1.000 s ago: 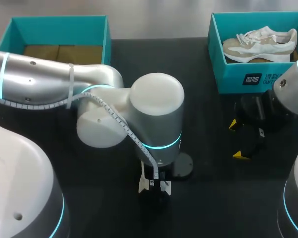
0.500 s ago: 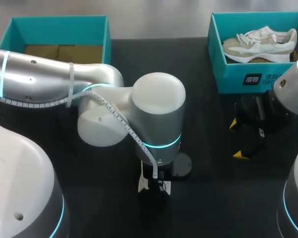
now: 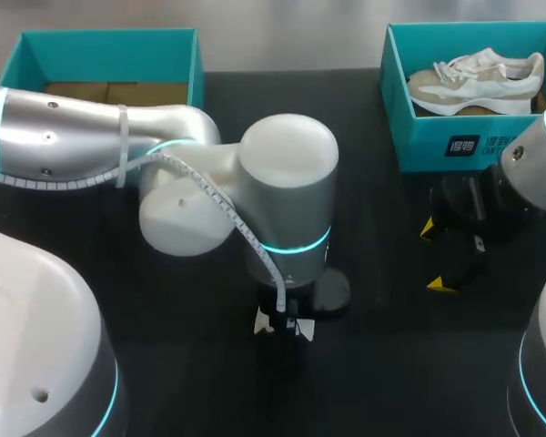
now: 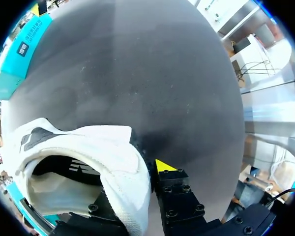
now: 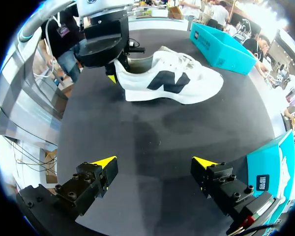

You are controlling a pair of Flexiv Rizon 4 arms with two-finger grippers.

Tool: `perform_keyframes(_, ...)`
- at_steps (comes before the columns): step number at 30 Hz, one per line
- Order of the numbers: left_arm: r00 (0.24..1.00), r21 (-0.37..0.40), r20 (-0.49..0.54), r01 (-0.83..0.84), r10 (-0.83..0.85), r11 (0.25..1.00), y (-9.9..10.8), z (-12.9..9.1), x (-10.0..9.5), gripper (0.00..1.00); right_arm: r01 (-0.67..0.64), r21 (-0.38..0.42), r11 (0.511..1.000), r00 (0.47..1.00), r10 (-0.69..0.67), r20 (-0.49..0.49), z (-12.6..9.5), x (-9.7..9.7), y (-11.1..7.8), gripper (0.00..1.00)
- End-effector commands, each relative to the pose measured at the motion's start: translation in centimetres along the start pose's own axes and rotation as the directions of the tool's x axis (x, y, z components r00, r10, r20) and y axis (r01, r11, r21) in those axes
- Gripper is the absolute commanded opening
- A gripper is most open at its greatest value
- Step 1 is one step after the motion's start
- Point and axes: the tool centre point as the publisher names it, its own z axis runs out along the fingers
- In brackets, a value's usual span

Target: Take the shoe out of the shoebox, open the shoe tongue, remove and reinsert the insole, then place the shoe into the shoebox

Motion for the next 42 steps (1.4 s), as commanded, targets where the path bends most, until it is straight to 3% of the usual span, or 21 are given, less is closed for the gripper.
perform_keyframes(1, 1.000, 0.014, 0.015, -0.014, 0.014, 1.000, 2.2, -4.0, -0.3, 0.00, -0.001, 0.002, 1.000, 1.000, 0.001, 0.002, 0.1, 0.1, 0.0, 1.00)
perform_keyframes(13, 0.998, 0.053, 0.037, -0.061, 0.059, 0.997, 7.1, -12.5, -3.7, 0.00, -0.001, 0.002, 1.000, 1.000, 0.001, 0.002, 0.1, 0.1, 0.0, 1.00)
perform_keyframes(29, 0.994, 0.035, 0.052, -0.102, 0.100, 0.994, 11.1, -24.8, -12.2, 0.00, -0.001, 0.002, 1.000, 1.000, 0.001, 0.002, 0.1, 0.1, 0.0, 1.00)
perform_keyframes(42, 0.994, 0.035, 0.052, -0.102, 0.100, 0.994, 11.1, -24.8, -12.2, 0.00, -0.001, 0.002, 1.000, 1.000, 0.001, 0.002, 0.1, 0.1, 0.0, 1.00)
